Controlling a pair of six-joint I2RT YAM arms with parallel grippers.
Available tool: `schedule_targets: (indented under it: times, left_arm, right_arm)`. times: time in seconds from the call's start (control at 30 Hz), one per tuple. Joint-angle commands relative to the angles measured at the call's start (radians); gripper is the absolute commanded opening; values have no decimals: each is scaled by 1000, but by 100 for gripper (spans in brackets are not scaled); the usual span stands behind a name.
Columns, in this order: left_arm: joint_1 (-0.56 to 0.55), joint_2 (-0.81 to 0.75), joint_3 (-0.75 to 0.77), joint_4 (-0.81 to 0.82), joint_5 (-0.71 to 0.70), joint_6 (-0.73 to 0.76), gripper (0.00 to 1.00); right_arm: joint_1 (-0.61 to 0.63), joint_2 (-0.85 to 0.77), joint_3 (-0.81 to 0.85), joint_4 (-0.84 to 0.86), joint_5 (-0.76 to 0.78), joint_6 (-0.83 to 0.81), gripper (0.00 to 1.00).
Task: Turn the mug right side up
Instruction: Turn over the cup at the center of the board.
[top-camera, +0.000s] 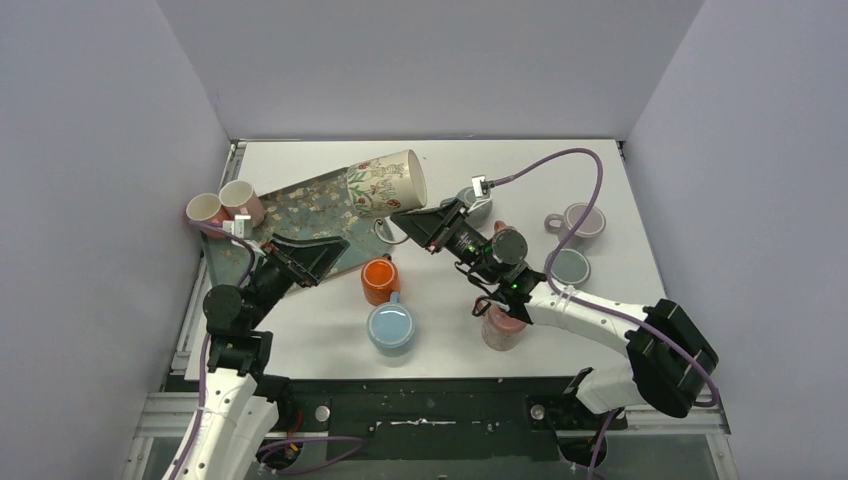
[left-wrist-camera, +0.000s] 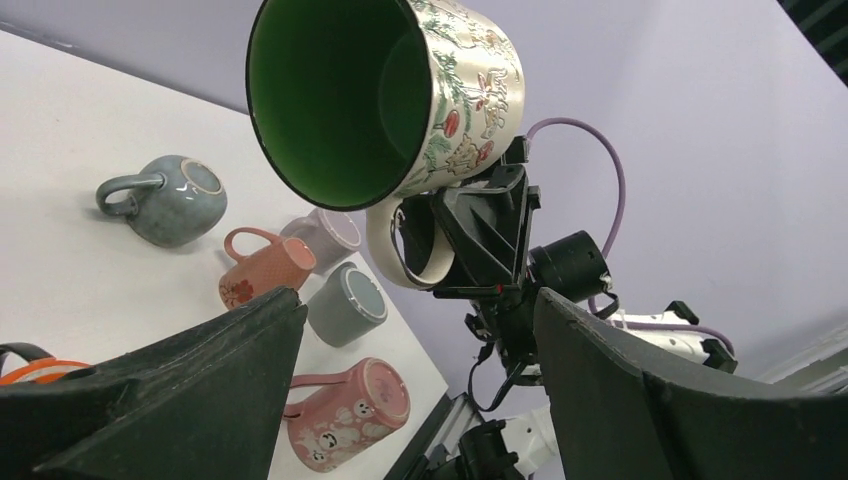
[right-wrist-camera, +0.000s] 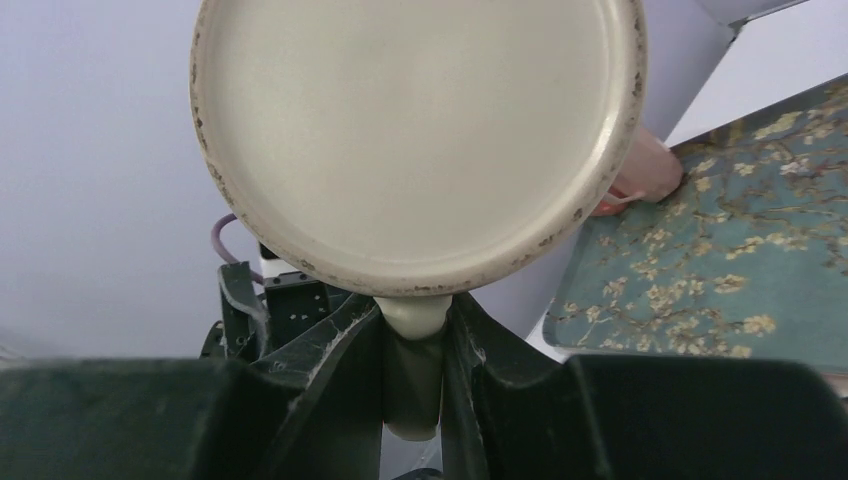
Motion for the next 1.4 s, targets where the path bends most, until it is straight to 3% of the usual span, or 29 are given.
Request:
schedule_targets:
  times: [0.0,0.3,0.5,0.8,1.0,1.2,1.33,1.37]
  left_arm:
    - [-6,30,0,139,5,-59,81]
    - [-43,105,-31,421,-51,-196,77]
    - [-107,182,9,404,-43,-174,77]
    - [-225,246,32,496,-201,-185,69]
    - [-275,317,88,539,-211,-165,63]
    - [-280,320,72,597,-278,-183,50]
    - [-281,321,66,627,-301,-206,31]
    - [-281,320,67,627,-303,-206,22]
  right_arm:
    - [51,-16,100,327,-25,26,0]
    - [72,2,136,336,-39,36,0]
    - [75,28,162,382,-30,59,0]
    - [86,17,141,399,-55,71,0]
    - [91,27,132,398,-60,68,0]
    - [98,37,121,411,-73,72,0]
    - [110,38,106,391,-90,62,0]
    - [109,38,99,392,-89,63,0]
